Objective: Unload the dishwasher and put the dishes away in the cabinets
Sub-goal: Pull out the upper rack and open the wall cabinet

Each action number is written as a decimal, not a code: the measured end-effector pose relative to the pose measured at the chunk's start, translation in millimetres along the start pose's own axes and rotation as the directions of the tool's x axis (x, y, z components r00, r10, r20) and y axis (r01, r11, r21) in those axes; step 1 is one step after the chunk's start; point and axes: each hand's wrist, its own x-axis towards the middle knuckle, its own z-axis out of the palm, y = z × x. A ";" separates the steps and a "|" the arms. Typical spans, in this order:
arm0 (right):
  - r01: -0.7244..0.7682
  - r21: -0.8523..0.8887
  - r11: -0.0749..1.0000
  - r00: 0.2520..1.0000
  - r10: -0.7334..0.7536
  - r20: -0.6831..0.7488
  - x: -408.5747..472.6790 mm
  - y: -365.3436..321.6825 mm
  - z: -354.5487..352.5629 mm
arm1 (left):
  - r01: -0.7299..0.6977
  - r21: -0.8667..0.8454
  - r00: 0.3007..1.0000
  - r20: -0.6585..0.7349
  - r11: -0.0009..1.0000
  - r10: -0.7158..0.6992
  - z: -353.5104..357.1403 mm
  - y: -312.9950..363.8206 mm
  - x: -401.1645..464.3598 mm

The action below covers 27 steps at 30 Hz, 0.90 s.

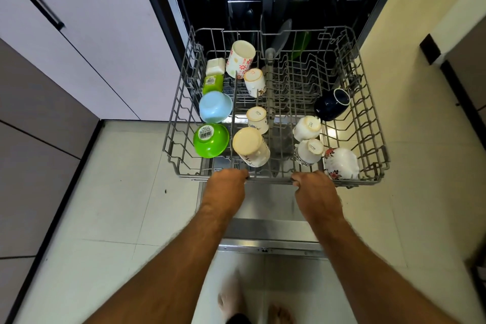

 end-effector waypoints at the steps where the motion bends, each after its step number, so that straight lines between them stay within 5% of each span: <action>1: 0.003 -0.003 1.000 1.000 -0.003 0.002 0.8 0.2 -1.0 | -0.003 0.007 1.000 -0.002 1.000 0.003 -1.0 -0.8 1.1; 15: 0.031 0.063 0.998 0.975 -0.044 0.219 23.6 10.8 -25.1 | 0.000 -0.135 0.991 0.136 0.991 0.018 -17.4 -2.9 2.7; 27: 0.111 0.039 0.993 0.994 -0.111 0.003 31.3 -76.6 -177.1 | -0.084 -0.116 0.994 -0.077 0.990 0.075 -190.8 -0.9 -25.6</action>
